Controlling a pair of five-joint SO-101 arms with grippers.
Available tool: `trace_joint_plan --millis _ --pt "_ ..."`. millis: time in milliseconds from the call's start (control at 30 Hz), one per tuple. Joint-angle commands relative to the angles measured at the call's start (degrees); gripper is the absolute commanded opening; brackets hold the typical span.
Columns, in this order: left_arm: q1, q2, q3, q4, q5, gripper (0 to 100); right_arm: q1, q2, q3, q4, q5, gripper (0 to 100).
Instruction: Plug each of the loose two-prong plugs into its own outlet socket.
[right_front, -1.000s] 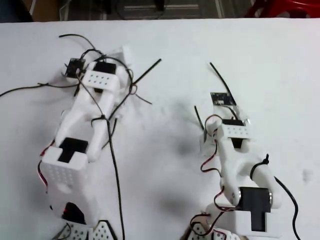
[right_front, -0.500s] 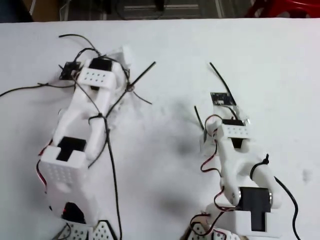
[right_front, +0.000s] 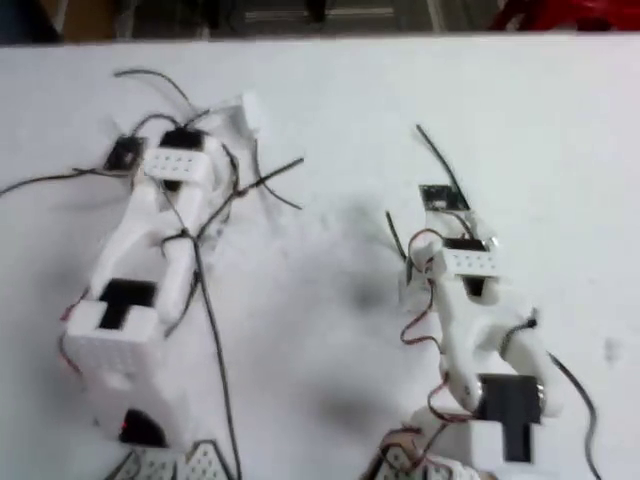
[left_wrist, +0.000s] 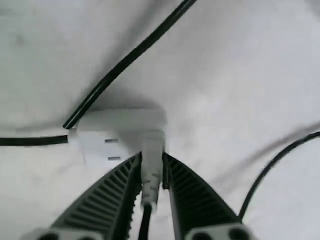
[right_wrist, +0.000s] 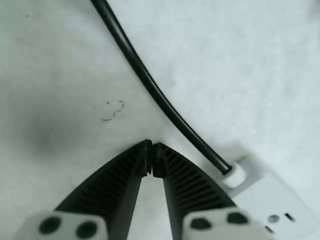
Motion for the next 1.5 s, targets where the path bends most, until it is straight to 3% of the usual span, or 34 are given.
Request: trace_joint_plan --millis 0,133,300,533,733,933,1100,1300,1467 --pt "-2.07 1.01 5.19 -1.85 -4.75 2 -1.36 -0.31 0.18 -0.66 0.00 1.9" --pt "-4.53 1.01 5.89 -1.93 -9.49 2 -1.36 -0.31 0.18 -0.66 0.00 1.9" --pt "-5.05 0.84 4.48 -1.58 -25.76 5 -1.36 -0.31 0.18 -0.66 0.09 1.9" --pt "-5.14 0.31 3.16 1.32 -49.93 32 -1.36 -0.31 0.18 -0.66 0.09 2.0" --pt "-5.14 -0.84 -5.98 10.11 -62.42 49 -1.36 -0.31 0.18 -0.75 0.09 2.1" --pt "-7.43 -0.75 -16.88 18.20 -83.69 50 -1.36 -0.40 0.18 -0.75 0.09 2.0" --pt "-9.19 -0.66 -18.81 22.86 -104.70 50 -1.36 -0.40 0.18 -0.75 0.09 2.0" --pt "-12.35 1.71 -11.08 18.02 -125.63 50 -1.36 -0.40 0.18 -0.66 0.09 2.0" --pt "-13.85 6.90 -11.25 10.90 -130.90 50 -1.36 -0.40 0.18 -0.66 0.09 2.0"
